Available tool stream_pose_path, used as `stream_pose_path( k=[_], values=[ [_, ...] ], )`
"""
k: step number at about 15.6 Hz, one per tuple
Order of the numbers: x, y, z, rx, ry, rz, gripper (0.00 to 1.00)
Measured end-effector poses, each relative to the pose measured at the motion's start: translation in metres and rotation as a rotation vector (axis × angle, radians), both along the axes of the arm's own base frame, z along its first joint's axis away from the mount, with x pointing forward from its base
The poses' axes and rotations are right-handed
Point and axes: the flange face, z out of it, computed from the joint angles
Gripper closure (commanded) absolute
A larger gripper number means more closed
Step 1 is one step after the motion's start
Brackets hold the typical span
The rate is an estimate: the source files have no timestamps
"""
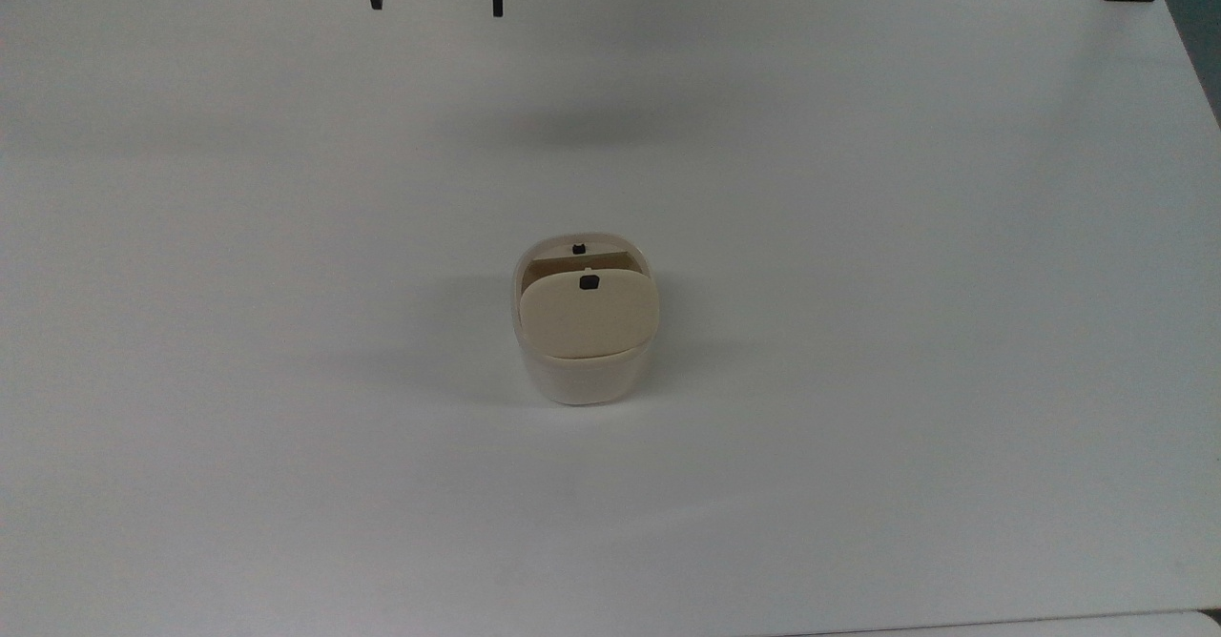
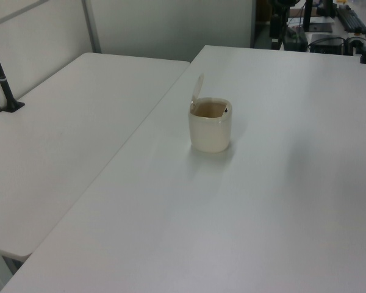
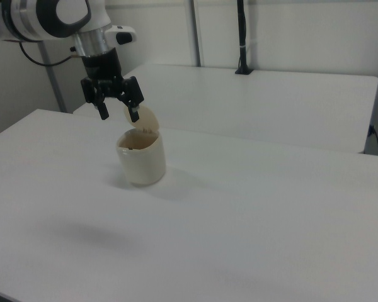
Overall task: Close the trash bin
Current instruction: 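Move the gripper toward the open lid of the cream trash bin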
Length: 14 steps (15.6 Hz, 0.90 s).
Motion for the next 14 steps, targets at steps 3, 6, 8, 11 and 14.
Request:
stream_pose_path(
  k=[3,6,8,11,14],
  values=[
    [0.0,-0.0001,0.0,0.0,0.0,0.0,0.0],
    [0.0,-0.0001,0.0,0.0,0.0,0.0,0.0],
    [0.0,-0.0001,0.0,0.0,0.0,0.0,0.0],
    [0.0,-0.0001,0.0,0.0,0.0,0.0,0.25],
    [0.0,-0.0001,0.0,0.0,0.001,0.011,0.68]
  ],
)
